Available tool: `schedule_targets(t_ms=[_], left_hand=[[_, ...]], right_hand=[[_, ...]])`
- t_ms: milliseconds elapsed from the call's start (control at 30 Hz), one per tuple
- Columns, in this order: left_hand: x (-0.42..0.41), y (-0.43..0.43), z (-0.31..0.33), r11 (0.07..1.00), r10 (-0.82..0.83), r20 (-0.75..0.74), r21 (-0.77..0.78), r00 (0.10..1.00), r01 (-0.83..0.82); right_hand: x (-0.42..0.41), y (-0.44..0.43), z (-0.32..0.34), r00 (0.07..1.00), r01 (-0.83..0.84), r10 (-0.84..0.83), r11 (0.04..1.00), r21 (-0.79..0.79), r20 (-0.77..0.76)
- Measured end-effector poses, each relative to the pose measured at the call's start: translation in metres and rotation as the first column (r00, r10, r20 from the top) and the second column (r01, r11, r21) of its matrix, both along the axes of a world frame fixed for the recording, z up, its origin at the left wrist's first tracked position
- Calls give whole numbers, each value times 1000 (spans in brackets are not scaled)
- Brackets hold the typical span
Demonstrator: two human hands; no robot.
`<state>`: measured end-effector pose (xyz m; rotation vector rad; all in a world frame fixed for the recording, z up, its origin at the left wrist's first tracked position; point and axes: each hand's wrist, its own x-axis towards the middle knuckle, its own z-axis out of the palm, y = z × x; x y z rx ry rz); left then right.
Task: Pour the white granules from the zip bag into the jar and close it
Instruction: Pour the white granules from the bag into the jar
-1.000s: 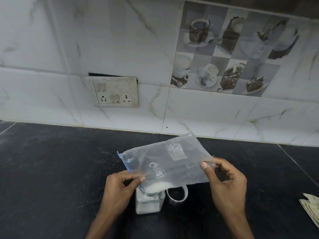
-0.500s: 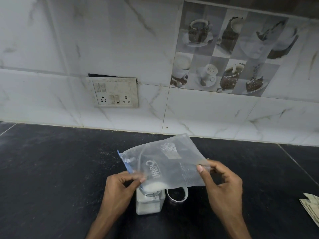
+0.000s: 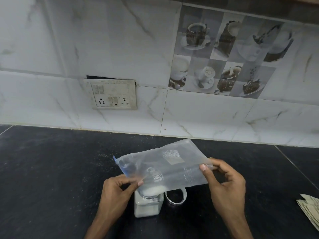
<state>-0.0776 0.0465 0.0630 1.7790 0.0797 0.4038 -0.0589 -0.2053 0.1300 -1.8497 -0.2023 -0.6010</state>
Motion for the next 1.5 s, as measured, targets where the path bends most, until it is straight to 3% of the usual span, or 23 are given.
schedule_targets(t_ms=[1233,1500], left_hand=[[4,-2,1,1000,-13,42,-5,999,13],[4,-3,2,1000,-15,55,7,998,15]], right_hand=[[-1,12,3,997,65,-68,992,109,31],[1,11,5,996,69,-73,995,75,50]])
